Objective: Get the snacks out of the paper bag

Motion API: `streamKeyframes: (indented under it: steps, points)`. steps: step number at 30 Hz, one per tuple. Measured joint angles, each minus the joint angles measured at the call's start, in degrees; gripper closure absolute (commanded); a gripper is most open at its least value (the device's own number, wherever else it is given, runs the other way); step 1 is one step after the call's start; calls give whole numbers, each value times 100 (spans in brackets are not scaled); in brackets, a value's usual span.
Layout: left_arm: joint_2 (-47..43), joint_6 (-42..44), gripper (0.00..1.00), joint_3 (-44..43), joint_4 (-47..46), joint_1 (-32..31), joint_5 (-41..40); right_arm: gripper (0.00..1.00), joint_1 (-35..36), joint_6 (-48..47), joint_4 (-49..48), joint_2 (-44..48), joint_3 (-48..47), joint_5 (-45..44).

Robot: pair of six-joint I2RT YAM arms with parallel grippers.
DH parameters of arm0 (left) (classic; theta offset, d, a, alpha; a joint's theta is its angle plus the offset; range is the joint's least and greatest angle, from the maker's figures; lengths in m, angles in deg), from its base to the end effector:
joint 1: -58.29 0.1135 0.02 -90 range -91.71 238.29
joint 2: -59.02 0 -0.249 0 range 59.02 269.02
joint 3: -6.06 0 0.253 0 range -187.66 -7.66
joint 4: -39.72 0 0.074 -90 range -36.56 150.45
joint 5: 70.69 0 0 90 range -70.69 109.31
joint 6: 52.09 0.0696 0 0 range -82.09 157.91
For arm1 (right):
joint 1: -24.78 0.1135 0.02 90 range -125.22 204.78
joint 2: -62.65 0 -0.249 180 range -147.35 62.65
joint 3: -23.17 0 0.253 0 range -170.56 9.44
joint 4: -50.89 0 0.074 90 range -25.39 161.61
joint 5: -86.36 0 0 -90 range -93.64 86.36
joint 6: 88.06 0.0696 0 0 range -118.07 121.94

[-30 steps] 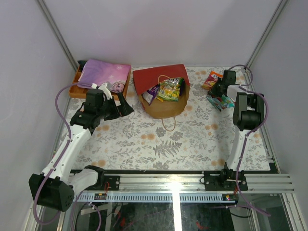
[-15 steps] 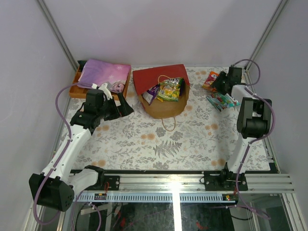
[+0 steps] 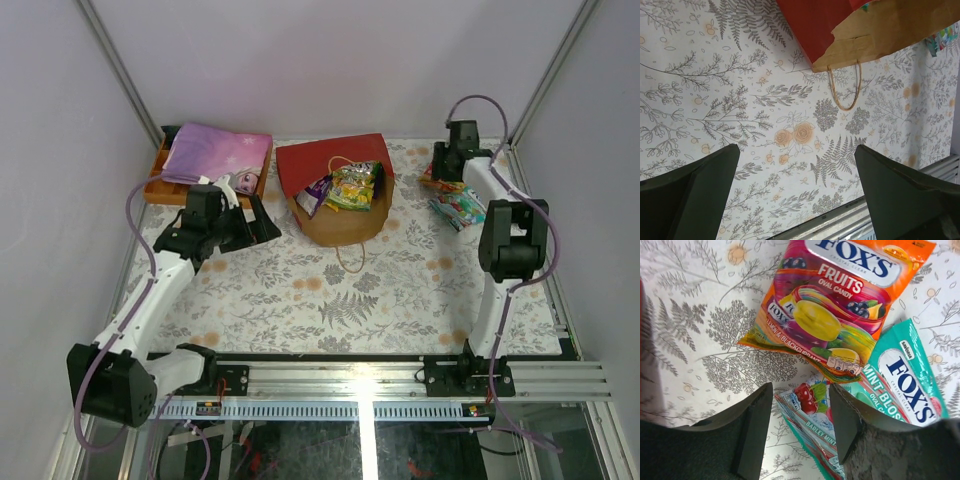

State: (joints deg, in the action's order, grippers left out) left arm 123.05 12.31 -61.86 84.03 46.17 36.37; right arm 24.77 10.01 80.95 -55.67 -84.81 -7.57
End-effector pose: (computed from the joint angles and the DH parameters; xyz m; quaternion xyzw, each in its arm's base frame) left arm 0.2601 -0.0767 0.2634 -0.0436 0.8989 -0.2615 0.3489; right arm 0.4962 -0.0049 0.1943 0.0783 0.9040 -0.0016 0.4204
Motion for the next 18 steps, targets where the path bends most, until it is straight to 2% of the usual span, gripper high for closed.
streamKeyframes:
  steps: [8, 18]
  points:
    - [385, 0, 0, 0, -13, 0, 219, 48, 557, -1215, 769, -739, -831, -885]
    - [409, -2, 0, 0, -15, 0, 267, 49, 553, -1775, 1215, -1628, -1585, -1355]
